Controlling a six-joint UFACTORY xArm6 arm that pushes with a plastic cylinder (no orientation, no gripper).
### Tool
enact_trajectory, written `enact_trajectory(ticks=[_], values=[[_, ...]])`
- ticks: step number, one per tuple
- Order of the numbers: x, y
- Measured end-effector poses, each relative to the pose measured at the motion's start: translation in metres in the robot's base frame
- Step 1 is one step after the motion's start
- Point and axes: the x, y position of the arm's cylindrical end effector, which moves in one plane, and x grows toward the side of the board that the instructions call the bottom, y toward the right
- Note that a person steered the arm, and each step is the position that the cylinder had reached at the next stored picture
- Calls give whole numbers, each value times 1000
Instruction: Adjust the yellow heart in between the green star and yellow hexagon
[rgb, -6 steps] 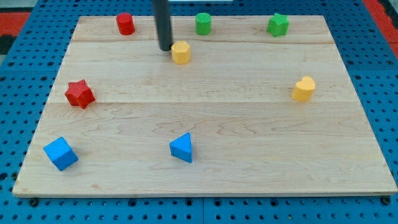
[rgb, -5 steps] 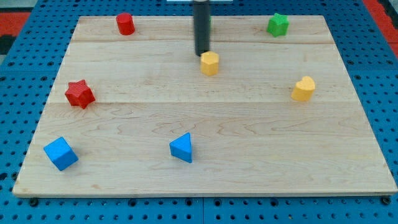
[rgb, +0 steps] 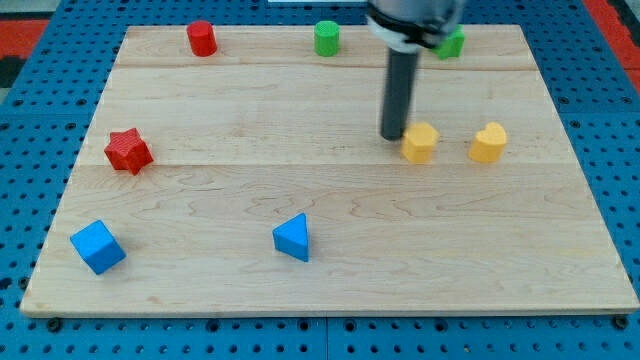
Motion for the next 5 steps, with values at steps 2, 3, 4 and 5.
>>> enact_trajectory(ticks=[2,3,4,5], values=[[-2,23],[34,90],[60,116],[64,126]])
